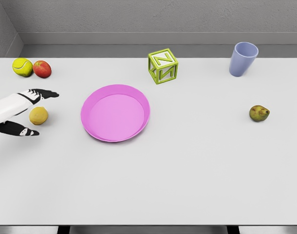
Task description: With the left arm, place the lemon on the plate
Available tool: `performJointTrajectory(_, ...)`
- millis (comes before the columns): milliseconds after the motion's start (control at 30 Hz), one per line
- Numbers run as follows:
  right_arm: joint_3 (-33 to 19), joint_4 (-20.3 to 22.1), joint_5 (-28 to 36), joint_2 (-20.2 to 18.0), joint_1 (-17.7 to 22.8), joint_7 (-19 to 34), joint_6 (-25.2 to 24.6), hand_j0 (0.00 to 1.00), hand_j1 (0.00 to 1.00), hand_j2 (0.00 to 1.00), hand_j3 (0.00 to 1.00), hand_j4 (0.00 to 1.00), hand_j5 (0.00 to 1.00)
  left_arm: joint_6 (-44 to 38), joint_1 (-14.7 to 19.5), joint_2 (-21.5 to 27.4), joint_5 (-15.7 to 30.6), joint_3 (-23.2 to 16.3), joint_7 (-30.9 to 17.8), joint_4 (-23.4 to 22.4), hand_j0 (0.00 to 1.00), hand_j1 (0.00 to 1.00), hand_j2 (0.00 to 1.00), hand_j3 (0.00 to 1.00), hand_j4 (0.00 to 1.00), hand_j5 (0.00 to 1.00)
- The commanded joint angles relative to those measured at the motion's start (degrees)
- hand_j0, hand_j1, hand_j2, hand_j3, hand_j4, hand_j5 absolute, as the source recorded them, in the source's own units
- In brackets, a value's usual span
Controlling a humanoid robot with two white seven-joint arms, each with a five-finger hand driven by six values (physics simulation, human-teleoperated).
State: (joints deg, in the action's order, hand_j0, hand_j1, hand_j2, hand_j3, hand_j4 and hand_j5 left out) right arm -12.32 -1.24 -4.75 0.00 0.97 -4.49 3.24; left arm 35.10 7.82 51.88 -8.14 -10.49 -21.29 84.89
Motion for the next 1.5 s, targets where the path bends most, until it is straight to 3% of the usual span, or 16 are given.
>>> performJointTrajectory(0,0.02,0.01,0.01,0.00,0.00,0.00,0.01,1.00,1.00,1.00,1.00,1.00,1.00,-0.10,0.00,0.07,0.40,0.03,0.02,0.01,1.00,1.00,1.00,1.00,1.00,1.00)
performJointTrajectory(267,0.02,0.01,0.01,0.00,0.00,0.09,-0.08,1.00,1.00,1.00,1.00,1.00,1.00,-0.10,-0.18,0.07,0.32,0.20,-0.07,-0.78,1.00,1.00,1.00,1.00,1.00,1.00)
performJointTrajectory(400,0.02,-0.07,0.01,0.00,0.00,0.09,-0.08,1.00,1.00,1.00,1.00,1.00,1.00,-0.10,-0.18,-1.34,0.23,2.58,-5.96,-2.10,1.00,1.00,1.00,1.00,1.00,1.00)
performJointTrajectory(633,0.02,0.01,0.01,0.00,0.00,0.09,-0.08,1.00,1.00,1.00,1.00,1.00,1.00,-0.10,0.88,-1.43,-1.97,1.26,-5.78,-7.73,1.00,1.00,1.00,1.00,1.00,1.00)
performJointTrajectory(700,0.02,-0.07,0.01,0.00,0.00,0.09,0.01,1.00,1.00,1.00,1.00,1.00,1.00,-0.10,3.33,-1.43,-2.06,1.17,-5.87,-9.39,1.00,1.00,1.00,1.00,1.00,1.00)
performJointTrajectory(800,0.02,-0.07,0.01,0.00,0.00,0.09,0.01,1.00,1.00,1.00,1.00,1.00,1.00,-0.10,5.45,-5.12,-10.75,1.17,-5.78,-9.48,1.00,1.00,1.00,1.00,1.00,1.00)
performJointTrajectory(900,0.02,0.01,0.01,0.00,0.00,0.09,0.01,1.00,1.00,1.00,1.00,1.00,1.00,-0.10,7.12,-6.70,-14.19,1.00,-5.87,-9.48,1.00,1.00,1.00,1.00,1.00,1.00)
performJointTrajectory(1133,0.02,-0.07,0.01,0.00,0.00,0.09,-0.08,1.00,1.00,1.00,1.00,1.00,1.00,-0.10,12.39,-6.97,-15.42,-6.91,-5.78,-12.03,1.00,1.00,1.00,1.00,1.00,1.00)
performJointTrajectory(1233,0.02,-0.07,0.01,0.00,0.00,0.09,0.01,1.00,1.00,1.00,1.00,1.00,1.00,-0.10,12.57,-6.26,-15.33,-9.20,-5.35,-12.03,1.00,1.00,1.00,1.00,1.00,1.00)
performJointTrajectory(1467,0.02,-0.07,0.01,0.00,0.00,0.09,0.01,1.00,1.00,1.00,1.00,1.00,1.00,-0.10,12.66,-3.80,-15.68,-9.29,-5.43,-12.38,1.00,1.00,1.00,1.00,1.00,1.00)
